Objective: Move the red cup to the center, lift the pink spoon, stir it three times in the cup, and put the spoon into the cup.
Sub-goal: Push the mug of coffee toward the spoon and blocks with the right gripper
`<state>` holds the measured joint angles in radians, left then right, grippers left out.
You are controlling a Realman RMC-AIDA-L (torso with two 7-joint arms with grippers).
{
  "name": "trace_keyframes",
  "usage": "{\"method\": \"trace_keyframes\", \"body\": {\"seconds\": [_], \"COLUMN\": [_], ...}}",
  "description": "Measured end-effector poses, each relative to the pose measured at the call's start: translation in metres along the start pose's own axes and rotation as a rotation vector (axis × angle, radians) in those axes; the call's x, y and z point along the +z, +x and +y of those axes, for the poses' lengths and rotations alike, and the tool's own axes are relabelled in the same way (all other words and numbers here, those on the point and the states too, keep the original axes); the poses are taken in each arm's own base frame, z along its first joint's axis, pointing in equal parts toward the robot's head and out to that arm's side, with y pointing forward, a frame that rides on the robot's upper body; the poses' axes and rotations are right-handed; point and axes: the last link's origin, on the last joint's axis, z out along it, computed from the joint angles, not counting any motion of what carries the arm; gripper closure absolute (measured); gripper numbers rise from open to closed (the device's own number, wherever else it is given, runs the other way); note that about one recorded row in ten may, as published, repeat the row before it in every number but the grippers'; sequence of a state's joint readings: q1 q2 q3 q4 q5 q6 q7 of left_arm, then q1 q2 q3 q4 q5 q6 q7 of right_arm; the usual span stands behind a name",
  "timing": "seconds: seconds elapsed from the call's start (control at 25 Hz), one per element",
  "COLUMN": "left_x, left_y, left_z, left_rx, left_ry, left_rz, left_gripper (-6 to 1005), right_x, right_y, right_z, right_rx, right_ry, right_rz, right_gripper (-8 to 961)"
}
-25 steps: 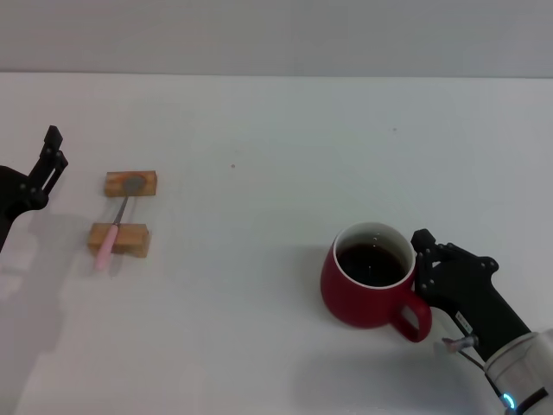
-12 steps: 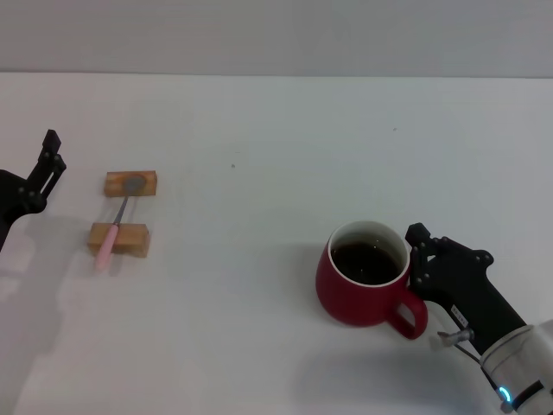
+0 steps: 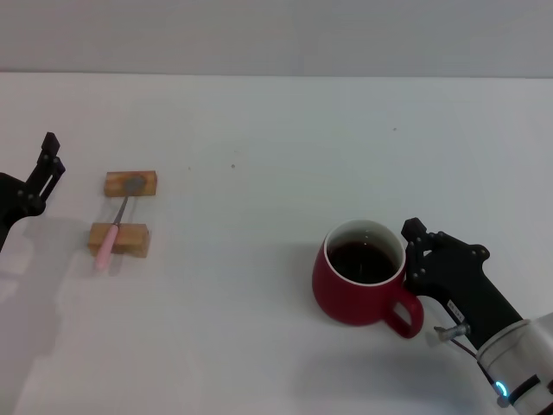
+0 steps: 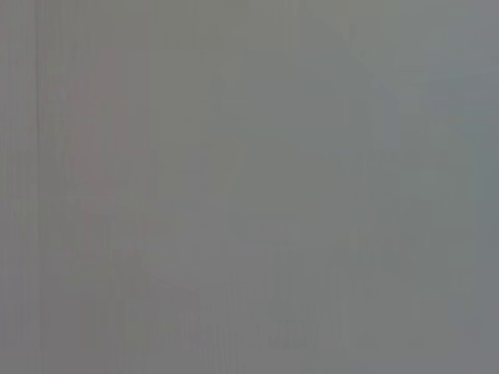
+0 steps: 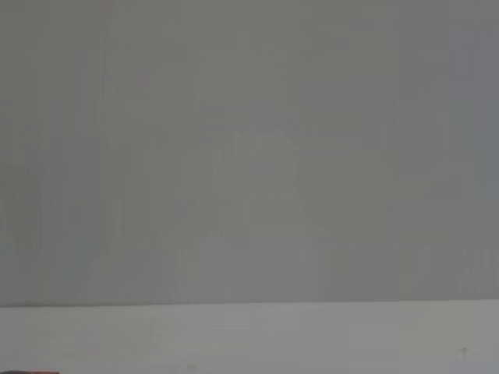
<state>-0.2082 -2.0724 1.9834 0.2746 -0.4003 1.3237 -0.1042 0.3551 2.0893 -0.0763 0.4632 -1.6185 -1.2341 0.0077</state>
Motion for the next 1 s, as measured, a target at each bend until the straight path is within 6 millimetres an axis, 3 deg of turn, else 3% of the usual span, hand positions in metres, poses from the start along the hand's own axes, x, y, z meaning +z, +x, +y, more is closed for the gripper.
{"method": "trace_keyframes", "body": {"seconds": [1.0], "left_x": [0.003], "left_y": [0.001], "left_z": [0.001], "left_rx": [0.000], "left_ry": [-0.004], "left_rz": [0.002], "left_gripper": [156], "right_x": [0.012], "right_y": [-0.003], "right_z": [0.003], "right_rx": [-0.016], "right_ry": [-0.031], "right_rz": [0.012], "right_gripper": [953]}}
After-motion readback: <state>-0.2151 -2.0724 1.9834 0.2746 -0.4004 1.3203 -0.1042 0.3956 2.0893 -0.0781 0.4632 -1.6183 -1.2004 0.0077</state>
